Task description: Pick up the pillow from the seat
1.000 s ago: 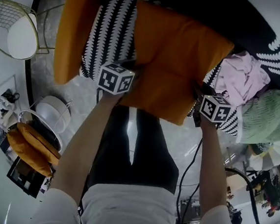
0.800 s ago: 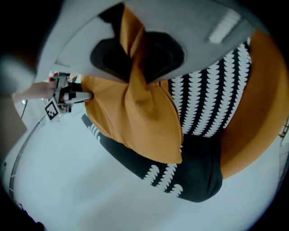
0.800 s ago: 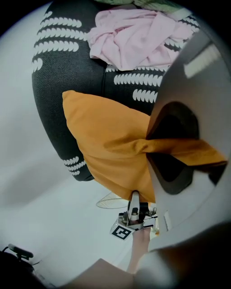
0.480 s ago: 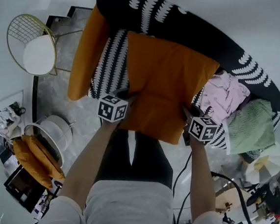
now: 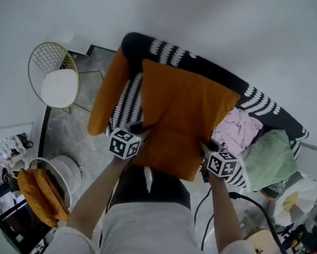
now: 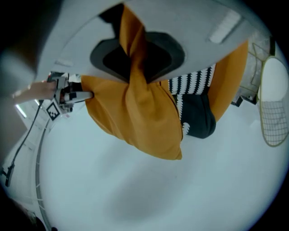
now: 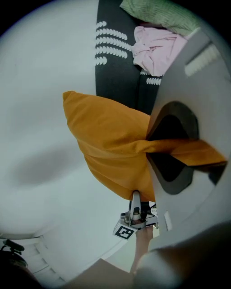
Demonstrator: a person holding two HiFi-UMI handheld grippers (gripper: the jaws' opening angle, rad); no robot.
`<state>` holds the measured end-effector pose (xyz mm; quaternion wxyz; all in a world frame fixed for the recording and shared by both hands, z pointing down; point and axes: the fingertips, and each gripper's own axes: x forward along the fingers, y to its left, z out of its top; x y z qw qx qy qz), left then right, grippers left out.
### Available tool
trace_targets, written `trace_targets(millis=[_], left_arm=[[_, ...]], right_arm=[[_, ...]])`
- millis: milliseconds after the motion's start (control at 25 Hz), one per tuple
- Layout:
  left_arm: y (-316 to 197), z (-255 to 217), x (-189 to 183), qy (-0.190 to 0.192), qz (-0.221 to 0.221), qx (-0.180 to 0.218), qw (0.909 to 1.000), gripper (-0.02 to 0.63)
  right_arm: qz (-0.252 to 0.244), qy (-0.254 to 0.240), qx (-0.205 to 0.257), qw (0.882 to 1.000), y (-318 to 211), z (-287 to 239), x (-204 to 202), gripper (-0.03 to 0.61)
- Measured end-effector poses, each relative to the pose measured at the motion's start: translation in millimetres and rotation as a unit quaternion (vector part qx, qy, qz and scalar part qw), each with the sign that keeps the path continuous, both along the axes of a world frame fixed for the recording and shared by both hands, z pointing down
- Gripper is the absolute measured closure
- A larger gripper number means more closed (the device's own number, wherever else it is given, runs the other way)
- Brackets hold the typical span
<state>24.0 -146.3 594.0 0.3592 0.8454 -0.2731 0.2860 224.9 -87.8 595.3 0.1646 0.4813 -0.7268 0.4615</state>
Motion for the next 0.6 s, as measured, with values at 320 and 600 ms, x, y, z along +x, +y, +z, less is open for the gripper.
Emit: trace_targets(millis=[320,600], left_arm=[[24,-92,-32,0.042,-0.001,0.047,0.9980,0.515],[55,-151,-76,0.076,0.004,0.091,0.9930,0.518]], right_arm=[[0.041,0.011,0.060,0.997,28,-95,-31,0.495],[0.065,0.033,0.112,0.991,61,-153,-75,0.494]])
